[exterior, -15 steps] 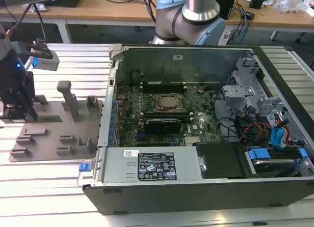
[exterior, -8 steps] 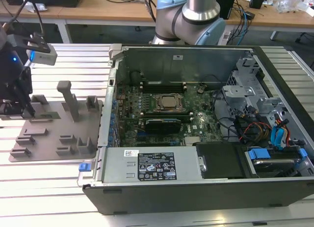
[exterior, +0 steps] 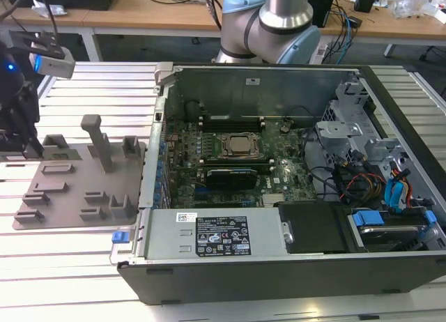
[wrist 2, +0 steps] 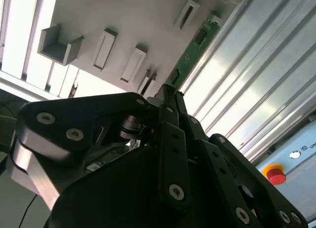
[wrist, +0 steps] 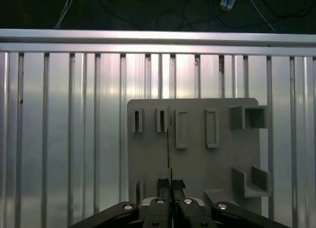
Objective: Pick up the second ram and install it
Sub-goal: 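Pick up the second ram and move it above second insertion slot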
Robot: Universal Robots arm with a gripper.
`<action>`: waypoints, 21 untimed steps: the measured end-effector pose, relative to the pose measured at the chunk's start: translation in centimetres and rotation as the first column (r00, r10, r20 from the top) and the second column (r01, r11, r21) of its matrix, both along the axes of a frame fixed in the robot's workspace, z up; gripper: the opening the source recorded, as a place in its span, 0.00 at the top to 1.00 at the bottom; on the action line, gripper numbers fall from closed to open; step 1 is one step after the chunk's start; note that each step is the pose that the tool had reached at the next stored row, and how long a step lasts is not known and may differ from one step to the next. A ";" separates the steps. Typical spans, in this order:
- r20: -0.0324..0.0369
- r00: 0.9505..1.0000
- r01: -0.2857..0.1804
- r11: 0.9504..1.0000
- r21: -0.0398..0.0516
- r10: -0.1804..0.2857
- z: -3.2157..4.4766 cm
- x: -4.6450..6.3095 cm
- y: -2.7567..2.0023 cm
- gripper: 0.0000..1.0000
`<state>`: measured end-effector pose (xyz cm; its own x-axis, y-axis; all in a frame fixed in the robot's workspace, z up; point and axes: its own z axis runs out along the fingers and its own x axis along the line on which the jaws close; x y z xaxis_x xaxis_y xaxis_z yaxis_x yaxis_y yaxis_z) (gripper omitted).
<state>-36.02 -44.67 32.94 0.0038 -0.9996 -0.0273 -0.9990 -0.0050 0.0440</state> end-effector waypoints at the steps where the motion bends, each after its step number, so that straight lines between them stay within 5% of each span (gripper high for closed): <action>1: 0.000 1.000 0.000 1.000 0.000 0.000 0.29 0.0 0.00 0.87; 21: 0.000 1.000 0.000 1.000 0.000 0.000 6.55 0.0 0.00 0.87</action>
<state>-36.02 -44.66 39.49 0.0038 -0.9996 -0.0273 -0.9990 -0.0050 0.0439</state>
